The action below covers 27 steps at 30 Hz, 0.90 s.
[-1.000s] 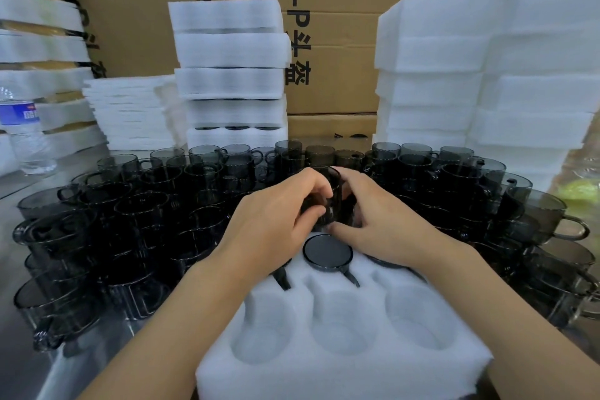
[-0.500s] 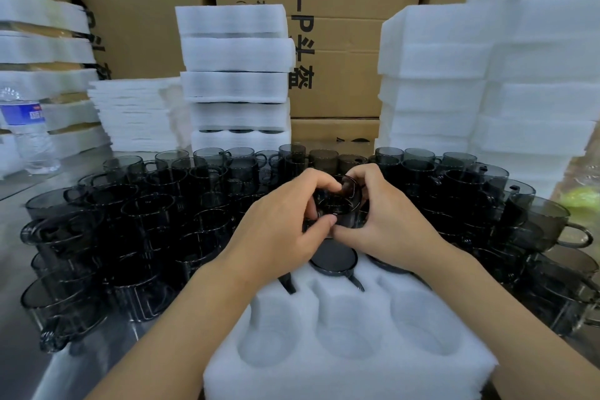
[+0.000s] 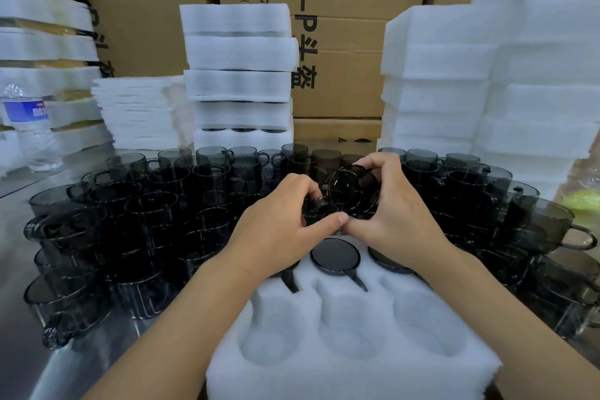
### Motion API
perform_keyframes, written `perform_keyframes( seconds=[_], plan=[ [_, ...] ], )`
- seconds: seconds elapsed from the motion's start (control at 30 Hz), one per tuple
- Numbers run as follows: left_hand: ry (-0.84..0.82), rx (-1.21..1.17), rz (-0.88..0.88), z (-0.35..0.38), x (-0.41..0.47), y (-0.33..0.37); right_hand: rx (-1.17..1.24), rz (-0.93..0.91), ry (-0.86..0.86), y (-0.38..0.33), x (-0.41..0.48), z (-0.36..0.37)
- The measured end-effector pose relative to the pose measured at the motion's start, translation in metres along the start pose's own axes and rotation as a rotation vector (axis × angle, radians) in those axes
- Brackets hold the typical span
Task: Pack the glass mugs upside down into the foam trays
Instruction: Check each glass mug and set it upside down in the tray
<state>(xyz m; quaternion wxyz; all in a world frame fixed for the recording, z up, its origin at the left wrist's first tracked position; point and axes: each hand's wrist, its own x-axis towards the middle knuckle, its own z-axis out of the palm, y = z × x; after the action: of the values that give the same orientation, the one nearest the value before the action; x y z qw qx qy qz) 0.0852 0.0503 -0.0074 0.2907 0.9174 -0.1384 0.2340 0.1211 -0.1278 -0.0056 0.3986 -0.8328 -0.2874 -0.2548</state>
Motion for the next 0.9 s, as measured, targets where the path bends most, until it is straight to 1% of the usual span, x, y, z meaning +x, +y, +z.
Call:
perform_keyframes(
  seconds=[0.2,0.4,0.47,0.6,0.73,0.77,0.83,0.9],
  plan=[
    [0.013,0.023,-0.013,0.002,0.001,-0.002,-0.013,-0.014,0.018,0.001,0.001,0.0],
    [0.018,0.047,0.025,0.001,0.002,-0.001,-0.03,-0.049,0.005,0.002,0.001,0.001],
    [0.023,0.022,0.029,0.001,0.002,-0.001,-0.024,-0.056,-0.021,0.001,0.001,0.0],
    [-0.02,-0.07,0.037,0.0,0.004,-0.002,-0.022,-0.106,-0.146,-0.004,-0.001,-0.003],
    [0.036,-0.108,0.056,0.0,0.004,-0.003,0.073,-0.042,-0.198,-0.011,-0.001,-0.007],
    [0.055,-0.149,0.048,-0.001,0.004,-0.002,0.114,-0.02,-0.207,-0.014,-0.001,-0.011],
    [0.087,-0.321,0.028,-0.004,0.004,-0.001,0.225,0.032,-0.263,-0.022,-0.001,-0.02],
    [0.105,-0.51,0.031,-0.011,0.005,0.002,0.36,0.052,-0.387,-0.032,-0.001,-0.025]
  ],
)
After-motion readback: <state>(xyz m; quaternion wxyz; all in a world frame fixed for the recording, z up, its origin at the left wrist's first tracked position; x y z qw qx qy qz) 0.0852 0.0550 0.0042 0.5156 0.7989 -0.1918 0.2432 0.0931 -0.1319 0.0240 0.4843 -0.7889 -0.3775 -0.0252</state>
